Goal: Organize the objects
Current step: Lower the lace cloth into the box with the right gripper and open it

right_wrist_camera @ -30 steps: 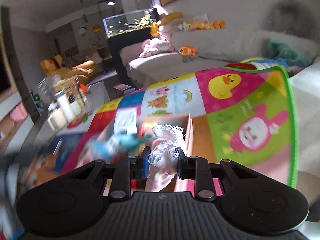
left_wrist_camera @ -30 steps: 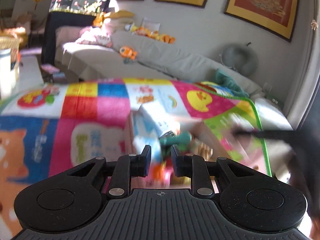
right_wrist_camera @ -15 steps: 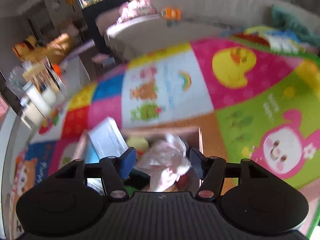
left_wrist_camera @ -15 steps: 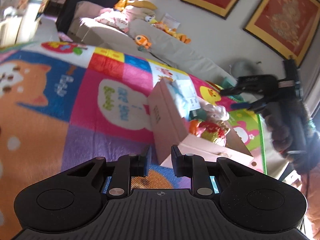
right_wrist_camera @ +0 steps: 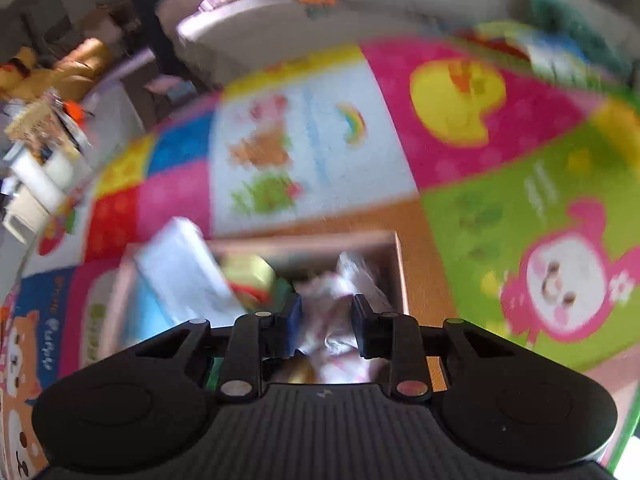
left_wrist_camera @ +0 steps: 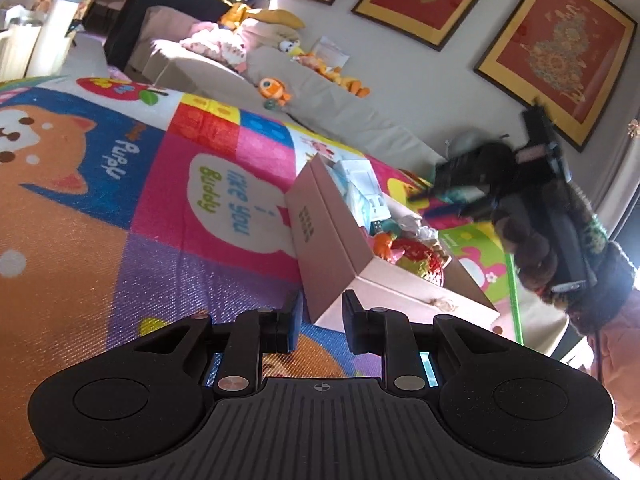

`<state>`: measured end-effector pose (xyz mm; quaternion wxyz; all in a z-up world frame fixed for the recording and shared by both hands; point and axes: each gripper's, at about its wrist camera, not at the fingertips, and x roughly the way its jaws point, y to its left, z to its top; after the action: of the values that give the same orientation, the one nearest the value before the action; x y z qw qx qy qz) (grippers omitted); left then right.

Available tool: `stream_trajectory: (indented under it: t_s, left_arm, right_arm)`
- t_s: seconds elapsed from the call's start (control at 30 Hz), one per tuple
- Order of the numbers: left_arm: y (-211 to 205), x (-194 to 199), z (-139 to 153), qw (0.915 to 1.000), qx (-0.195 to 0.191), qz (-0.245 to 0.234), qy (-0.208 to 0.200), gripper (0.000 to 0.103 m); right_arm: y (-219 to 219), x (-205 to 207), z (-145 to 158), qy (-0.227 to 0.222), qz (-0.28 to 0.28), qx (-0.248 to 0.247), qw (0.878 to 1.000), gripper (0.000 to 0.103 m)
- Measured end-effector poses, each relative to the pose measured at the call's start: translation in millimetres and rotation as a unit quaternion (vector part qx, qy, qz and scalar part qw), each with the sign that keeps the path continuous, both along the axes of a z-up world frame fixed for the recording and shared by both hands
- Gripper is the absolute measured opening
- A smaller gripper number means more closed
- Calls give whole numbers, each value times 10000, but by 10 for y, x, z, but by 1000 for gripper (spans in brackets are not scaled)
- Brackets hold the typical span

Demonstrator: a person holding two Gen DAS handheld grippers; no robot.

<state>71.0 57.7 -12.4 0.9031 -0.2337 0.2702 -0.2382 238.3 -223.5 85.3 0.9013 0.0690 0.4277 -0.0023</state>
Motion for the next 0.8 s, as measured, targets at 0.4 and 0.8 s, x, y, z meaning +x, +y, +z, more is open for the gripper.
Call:
stream_trajectory:
  t_s: [0.4,0.8]
  left_arm:
    - [28,9,-22,9999,-107,47,71,24]
    - [83,19,9,9996,-244,135,29,24]
  right_arm:
    - [1043,308,-242,-434,1153,-1553,9802,59]
    - [165,-223,400,-242,711,1022,9919,47]
